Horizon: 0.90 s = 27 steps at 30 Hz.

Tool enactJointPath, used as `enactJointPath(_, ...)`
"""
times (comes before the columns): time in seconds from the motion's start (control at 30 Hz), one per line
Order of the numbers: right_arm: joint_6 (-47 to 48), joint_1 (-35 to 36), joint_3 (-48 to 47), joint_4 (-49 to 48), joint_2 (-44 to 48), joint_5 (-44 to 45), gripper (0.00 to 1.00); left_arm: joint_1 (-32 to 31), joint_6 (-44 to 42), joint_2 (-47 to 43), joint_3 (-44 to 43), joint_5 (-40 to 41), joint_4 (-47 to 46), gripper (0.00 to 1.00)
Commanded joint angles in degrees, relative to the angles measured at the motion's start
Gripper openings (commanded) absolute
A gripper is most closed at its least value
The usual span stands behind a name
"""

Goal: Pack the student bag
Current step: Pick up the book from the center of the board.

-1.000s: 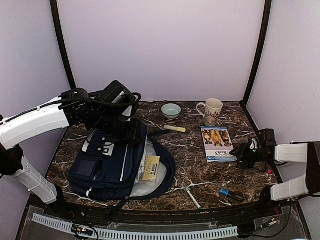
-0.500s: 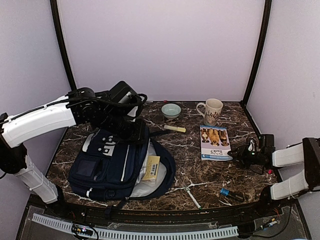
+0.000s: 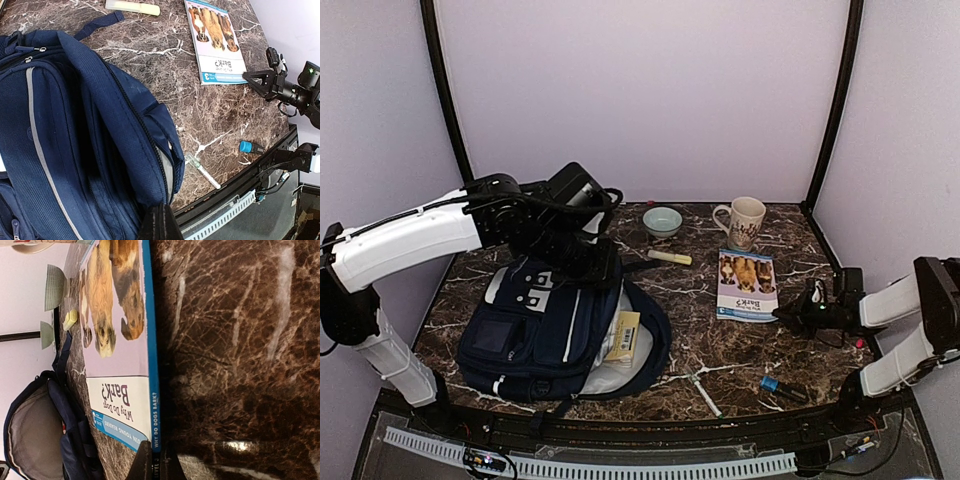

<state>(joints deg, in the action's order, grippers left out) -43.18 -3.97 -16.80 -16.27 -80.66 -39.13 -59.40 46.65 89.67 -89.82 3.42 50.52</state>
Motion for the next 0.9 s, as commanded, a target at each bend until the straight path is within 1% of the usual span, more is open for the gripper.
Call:
enactJointPath(0.0,-0.84,0.32,-2.81,-0.41,1.68,-0.98,0.0,-0.1,-1.28,0.23,-3.49,0.05,-0.57,0.0)
enactJointPath(0.1,-0.86,0.55,-4.37,4.08,4.76,-1.05,0.0,-0.11,-1.37,0.69,-3.83,0.13,-0.14,0.0)
enactJointPath(0.2,-0.79,1.17,-5.84,10.12,10.49,-0.83,0.0,-0.02,-1.72,0.96,-4.73,0.8,0.96,0.0)
enactJointPath(0.33,-0.72,3.54,-8.4,19.28,18.85,0.83,0.0,0.23,-2.09,1.12,-5.95,1.39,2.03,0.0)
enactJointPath(0.5,-1.6,7.66,-12.79,28.05,26.11,1.3,0.0,0.67,-2.32,1.12,-5.93,1.88,2.04,0.0)
enactJointPath(0.67,-2.28,10.13,-16.5,33.96,30.65,-0.04,0.0,0.77,-2.87,1.02,-5.64,2.71,1.95,0.0)
enactJointPath(0.87,-5.12,14.12,-22.89,38.46,32.41,-0.83,0.0,1.48,-4.27,0.79,-6.43,4.47,2.41,0.0)
